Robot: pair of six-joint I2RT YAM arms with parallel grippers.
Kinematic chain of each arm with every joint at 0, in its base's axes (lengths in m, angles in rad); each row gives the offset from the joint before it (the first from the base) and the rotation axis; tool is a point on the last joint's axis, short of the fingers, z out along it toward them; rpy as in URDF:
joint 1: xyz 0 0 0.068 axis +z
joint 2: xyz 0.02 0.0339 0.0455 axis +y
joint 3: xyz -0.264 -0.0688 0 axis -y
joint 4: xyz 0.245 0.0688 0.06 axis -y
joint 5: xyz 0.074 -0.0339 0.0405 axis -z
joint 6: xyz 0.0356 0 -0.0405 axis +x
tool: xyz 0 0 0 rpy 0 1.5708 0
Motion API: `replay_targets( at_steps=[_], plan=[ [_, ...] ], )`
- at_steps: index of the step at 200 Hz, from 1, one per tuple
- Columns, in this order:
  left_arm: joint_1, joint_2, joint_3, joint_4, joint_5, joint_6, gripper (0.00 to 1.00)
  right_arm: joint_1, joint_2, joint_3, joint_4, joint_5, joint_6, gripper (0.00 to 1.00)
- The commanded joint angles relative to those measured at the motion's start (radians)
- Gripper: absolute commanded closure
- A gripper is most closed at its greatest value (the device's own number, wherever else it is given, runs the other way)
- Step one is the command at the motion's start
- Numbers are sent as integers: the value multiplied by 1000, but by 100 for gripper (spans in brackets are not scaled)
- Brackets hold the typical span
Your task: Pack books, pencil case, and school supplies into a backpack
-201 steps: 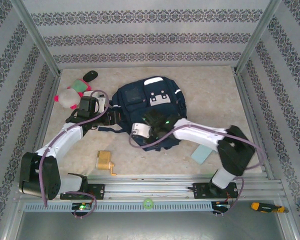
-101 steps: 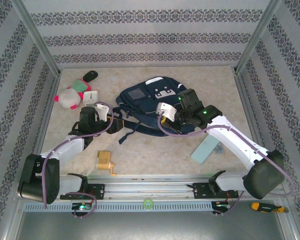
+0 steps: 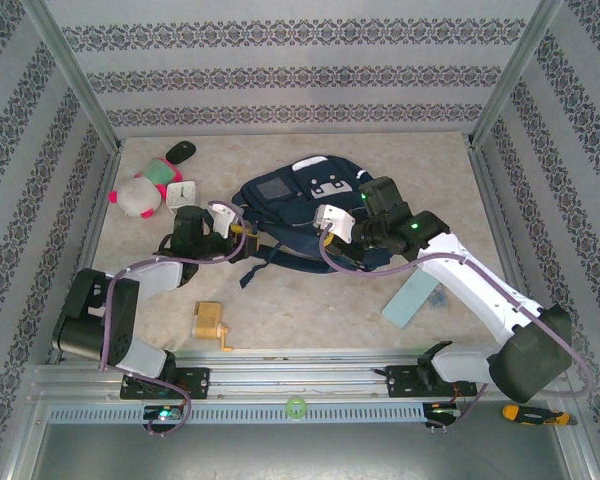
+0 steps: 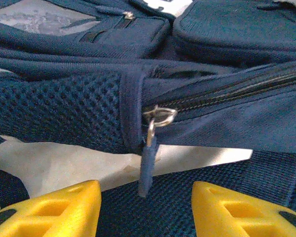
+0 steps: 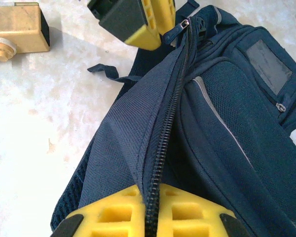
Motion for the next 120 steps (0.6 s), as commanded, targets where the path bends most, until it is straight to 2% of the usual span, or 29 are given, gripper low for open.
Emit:
replay_targets(
  at_steps=[1,50,69,102,120],
  plan=[
    [-18,34,25,93,13,26,51,-14,-44,24,66,-55,-12,100],
    [-20,87,39,210,48,8,58,-15,-50,11,71,-62,-3,100],
    [-20,101,38,259,74,-12,67,-15,-51,7,78,-61,3,100],
    [-24,79,17,265,111,-21,97,-16,-48,1,107,-28,54,100],
    [-36,44,25,176,134,11,100,-13,-39,-14,142,-1,95,100]
  ],
)
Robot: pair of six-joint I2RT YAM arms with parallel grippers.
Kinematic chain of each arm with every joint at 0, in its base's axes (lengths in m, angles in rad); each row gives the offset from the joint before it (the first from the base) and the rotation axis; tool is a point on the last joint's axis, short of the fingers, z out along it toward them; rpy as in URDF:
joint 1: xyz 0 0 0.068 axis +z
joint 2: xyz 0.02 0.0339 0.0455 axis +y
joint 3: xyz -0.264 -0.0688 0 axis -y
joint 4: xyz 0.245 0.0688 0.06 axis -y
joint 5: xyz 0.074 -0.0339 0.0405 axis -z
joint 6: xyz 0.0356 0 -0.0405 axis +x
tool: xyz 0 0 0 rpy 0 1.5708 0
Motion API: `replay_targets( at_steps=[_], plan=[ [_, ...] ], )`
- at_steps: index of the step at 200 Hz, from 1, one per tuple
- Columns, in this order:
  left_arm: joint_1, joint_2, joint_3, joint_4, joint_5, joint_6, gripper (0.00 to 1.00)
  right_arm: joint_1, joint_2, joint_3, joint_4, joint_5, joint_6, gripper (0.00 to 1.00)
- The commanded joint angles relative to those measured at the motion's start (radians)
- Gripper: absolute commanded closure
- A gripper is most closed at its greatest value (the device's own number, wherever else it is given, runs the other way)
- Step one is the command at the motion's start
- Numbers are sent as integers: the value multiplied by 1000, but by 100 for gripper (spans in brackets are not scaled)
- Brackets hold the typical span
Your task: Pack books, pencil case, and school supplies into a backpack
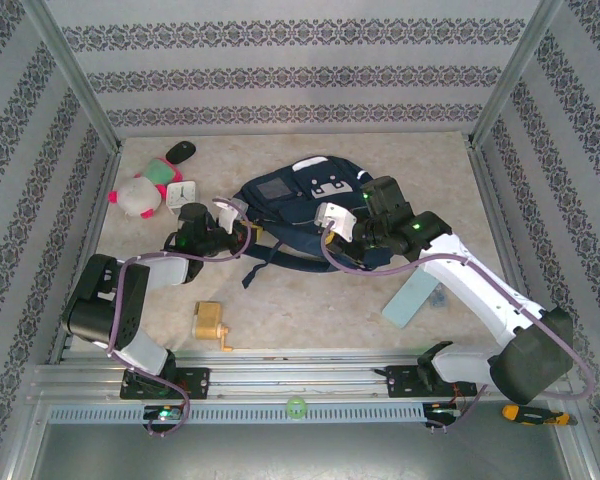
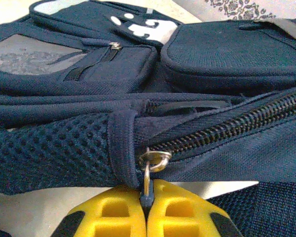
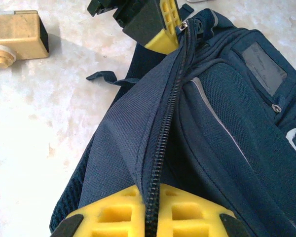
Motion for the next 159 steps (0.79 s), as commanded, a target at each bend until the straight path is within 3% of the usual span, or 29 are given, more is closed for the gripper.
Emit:
replay_targets(
  at_steps=[1,73,108,121,129,139,159],
  plan=[
    [-29,-48,11,-20,78,29,100,-7,-31,-10,128,6,67,100],
    [-112,-224,80,-423,165,130,100,79,62,-135,452,178,263,100],
    [-161,-259,99,-551,140,121,100,135,172,-144,622,178,355,100],
    [-169,-260,110,-593,69,80,100,151,217,-125,642,169,392,100],
    [-168,-257,120,-626,1,43,100,156,232,-118,649,156,419,93],
    [-166,-248,137,-683,-100,13,100,156,234,-113,648,145,476,76],
    [-167,-233,156,-761,-197,-24,100,135,194,-117,590,124,620,51]
  ],
)
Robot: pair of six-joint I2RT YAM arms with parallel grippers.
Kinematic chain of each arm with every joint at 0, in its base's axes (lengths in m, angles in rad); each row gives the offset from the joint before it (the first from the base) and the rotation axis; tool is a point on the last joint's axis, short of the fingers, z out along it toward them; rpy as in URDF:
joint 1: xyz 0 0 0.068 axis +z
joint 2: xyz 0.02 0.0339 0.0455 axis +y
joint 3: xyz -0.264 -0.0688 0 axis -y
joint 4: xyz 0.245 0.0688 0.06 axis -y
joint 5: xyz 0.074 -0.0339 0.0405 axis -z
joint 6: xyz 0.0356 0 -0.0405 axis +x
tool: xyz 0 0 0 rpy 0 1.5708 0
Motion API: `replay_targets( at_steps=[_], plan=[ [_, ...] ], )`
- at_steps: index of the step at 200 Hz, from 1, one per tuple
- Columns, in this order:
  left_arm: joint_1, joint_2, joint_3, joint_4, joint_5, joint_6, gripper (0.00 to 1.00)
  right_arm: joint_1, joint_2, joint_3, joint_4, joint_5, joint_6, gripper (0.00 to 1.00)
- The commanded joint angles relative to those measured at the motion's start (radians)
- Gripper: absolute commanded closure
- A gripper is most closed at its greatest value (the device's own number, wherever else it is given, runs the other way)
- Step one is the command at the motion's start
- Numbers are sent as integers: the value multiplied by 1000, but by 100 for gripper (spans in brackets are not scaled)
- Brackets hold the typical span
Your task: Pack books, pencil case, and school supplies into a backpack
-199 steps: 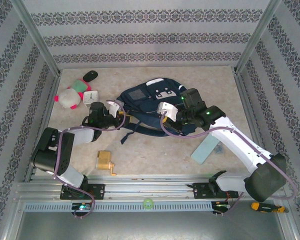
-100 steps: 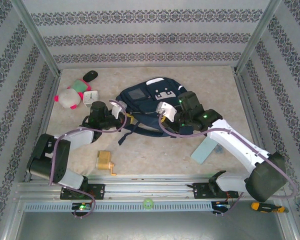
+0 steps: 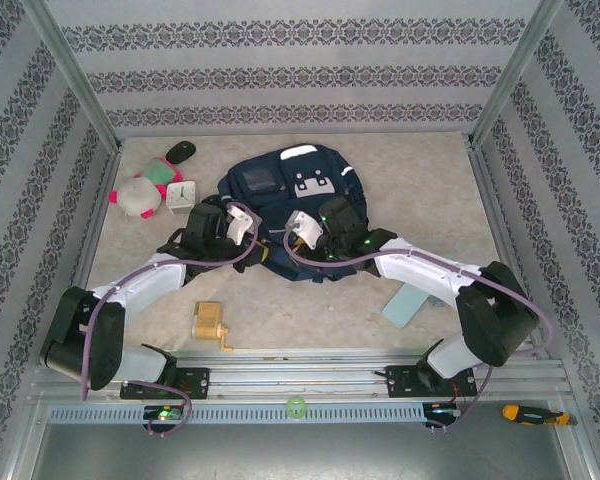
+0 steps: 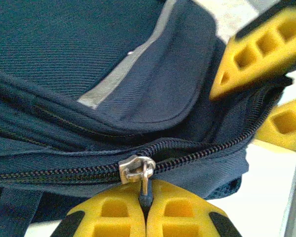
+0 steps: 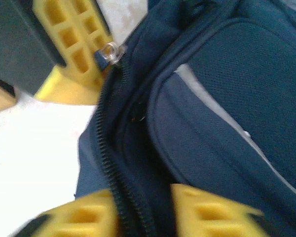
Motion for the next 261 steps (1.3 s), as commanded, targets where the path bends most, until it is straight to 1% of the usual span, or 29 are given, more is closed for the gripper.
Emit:
replay_targets(
  at_steps=[1,7,16,33,51,75,101,122,128,157,178,194,206,225,243,254,261],
  plan=[
    [-31,-10,55,-132,-97,-65,100,-24,-50,34,102,-3,202,50],
    [-31,-7,55,-142,-120,-96,100,-36,-68,23,82,-6,255,46],
    [-32,-1,55,-151,-135,-128,100,-64,-94,4,46,20,356,43],
    [-33,10,55,-171,-147,-162,100,-122,-133,-41,-40,43,552,41],
    [-35,20,50,-184,-156,-172,100,-168,-147,-103,-86,49,679,42],
    [-41,31,41,-195,-150,-168,100,-168,-129,-212,27,81,798,49],
    [-50,35,31,-191,-143,-161,100,-150,-52,-265,149,145,889,56],
    [-70,49,39,-194,-88,-161,100,-115,13,-274,220,201,949,62],
    [-84,51,40,-194,-71,-158,100,-103,28,-272,236,218,962,63],
    [-167,66,58,-190,19,-138,93,-70,87,-263,292,307,1022,67],
    [-218,78,81,-179,53,-161,91,-67,109,-257,317,356,1049,69],
    [-250,82,89,-130,71,-194,89,-63,120,-251,329,377,1053,70],
    [-270,88,92,-79,69,-222,85,-62,127,-246,341,377,1054,70],
    [-280,109,112,-35,53,-230,71,-62,117,-241,352,363,1034,68],
    [-277,102,149,-83,22,-171,58,-75,60,-240,331,329,968,59],
    [-266,77,167,-128,-4,-124,46,-89,-1,-248,309,296,922,53],
    [-249,58,175,-153,-15,-93,40,-101,-48,-255,299,255,884,50]
  ],
)
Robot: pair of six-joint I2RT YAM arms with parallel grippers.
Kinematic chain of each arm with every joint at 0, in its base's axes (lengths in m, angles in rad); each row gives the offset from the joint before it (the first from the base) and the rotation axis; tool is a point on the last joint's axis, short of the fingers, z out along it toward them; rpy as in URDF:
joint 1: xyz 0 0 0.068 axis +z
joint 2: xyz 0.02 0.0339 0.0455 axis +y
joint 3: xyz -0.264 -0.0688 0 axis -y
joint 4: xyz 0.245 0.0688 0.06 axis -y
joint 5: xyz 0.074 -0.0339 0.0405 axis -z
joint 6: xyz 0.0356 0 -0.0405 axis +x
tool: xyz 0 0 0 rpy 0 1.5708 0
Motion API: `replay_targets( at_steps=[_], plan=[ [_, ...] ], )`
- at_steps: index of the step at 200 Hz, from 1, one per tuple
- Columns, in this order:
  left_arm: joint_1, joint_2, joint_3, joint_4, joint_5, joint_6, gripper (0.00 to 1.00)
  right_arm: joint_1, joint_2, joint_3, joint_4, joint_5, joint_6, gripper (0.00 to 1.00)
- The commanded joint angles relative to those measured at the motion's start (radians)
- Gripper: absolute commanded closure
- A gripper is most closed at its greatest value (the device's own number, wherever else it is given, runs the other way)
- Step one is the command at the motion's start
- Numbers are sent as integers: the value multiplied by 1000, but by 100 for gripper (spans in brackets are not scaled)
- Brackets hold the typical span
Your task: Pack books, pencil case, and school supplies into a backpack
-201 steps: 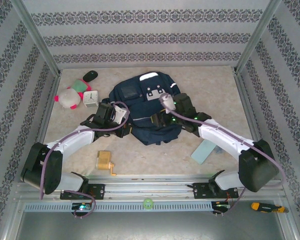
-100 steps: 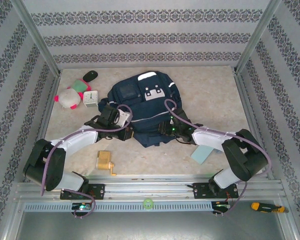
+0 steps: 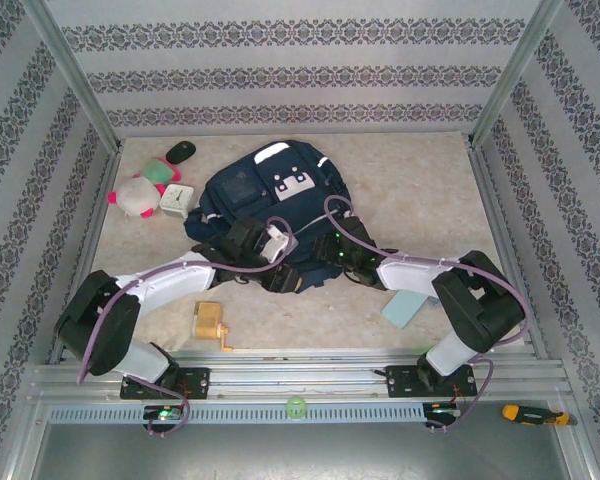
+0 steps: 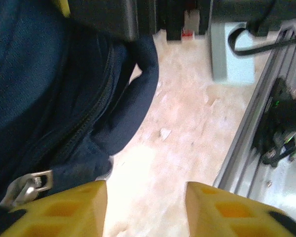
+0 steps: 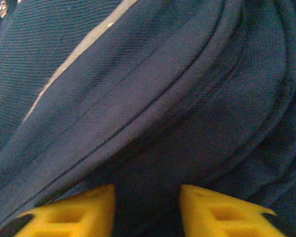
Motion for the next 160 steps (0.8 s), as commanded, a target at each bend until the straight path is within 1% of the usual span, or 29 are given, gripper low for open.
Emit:
replay_targets(
  at_steps=[1,11,38,54,79,109,136,160],
  plan=[
    [20,-52,63,-33,-15,93,39,-24,-118,0,-33,-81,-103,49],
    [61,-85,66,-53,-20,125,34,-38,-188,-5,-66,-135,-155,47],
    [210,-166,52,-53,27,227,30,-49,-360,16,-246,-199,-278,46],
    [258,-177,63,-88,15,380,27,-47,-432,25,-337,-242,-315,46],
    [262,-144,97,-205,-28,727,22,-15,-491,18,-398,-296,-316,47],
    [263,-95,70,-161,-121,1006,17,55,-508,-18,-379,-302,-259,47],
    [262,-32,64,-117,-171,1185,14,79,-494,-61,-341,-268,-219,47],
    [261,30,81,-70,-183,1257,13,77,-473,-74,-325,-265,-204,46]
  ],
)
